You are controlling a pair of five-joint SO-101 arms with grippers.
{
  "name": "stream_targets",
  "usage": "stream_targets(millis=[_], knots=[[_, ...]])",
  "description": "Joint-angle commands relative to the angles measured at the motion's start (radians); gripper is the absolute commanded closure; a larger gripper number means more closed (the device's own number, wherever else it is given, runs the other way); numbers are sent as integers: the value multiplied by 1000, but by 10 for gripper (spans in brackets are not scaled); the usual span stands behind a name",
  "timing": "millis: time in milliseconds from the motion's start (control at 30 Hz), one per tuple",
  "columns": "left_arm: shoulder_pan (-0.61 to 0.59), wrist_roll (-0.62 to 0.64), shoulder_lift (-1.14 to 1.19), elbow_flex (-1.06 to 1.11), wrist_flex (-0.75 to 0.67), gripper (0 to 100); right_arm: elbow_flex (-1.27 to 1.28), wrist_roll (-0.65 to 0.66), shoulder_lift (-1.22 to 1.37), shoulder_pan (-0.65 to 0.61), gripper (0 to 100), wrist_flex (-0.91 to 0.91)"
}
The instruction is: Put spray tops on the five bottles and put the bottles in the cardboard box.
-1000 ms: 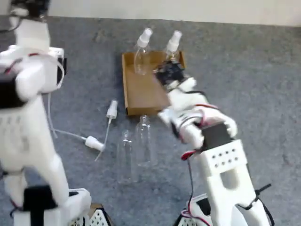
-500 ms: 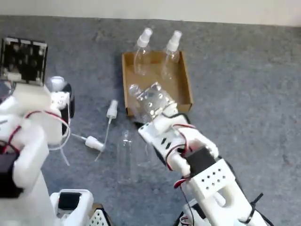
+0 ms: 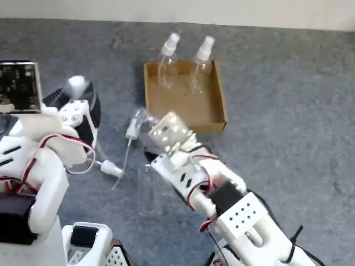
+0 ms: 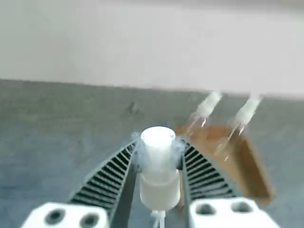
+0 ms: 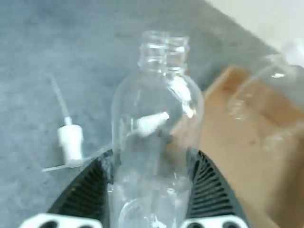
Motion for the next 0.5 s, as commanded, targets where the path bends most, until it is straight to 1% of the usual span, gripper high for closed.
stream_targets(millis=[0, 133, 233, 467], knots=[[21, 109, -10, -5, -130, 997, 39, -17, -24, -74, 995, -108], [19, 110, -10, -2, -238, 997, 90, -14, -27, -96, 995, -137], [22, 112, -2, 13, -249, 997, 97, -14, -27, -96, 995, -137], [21, 109, -2, 124, -365, 997, 102, -12, -28, -96, 995, -136]])
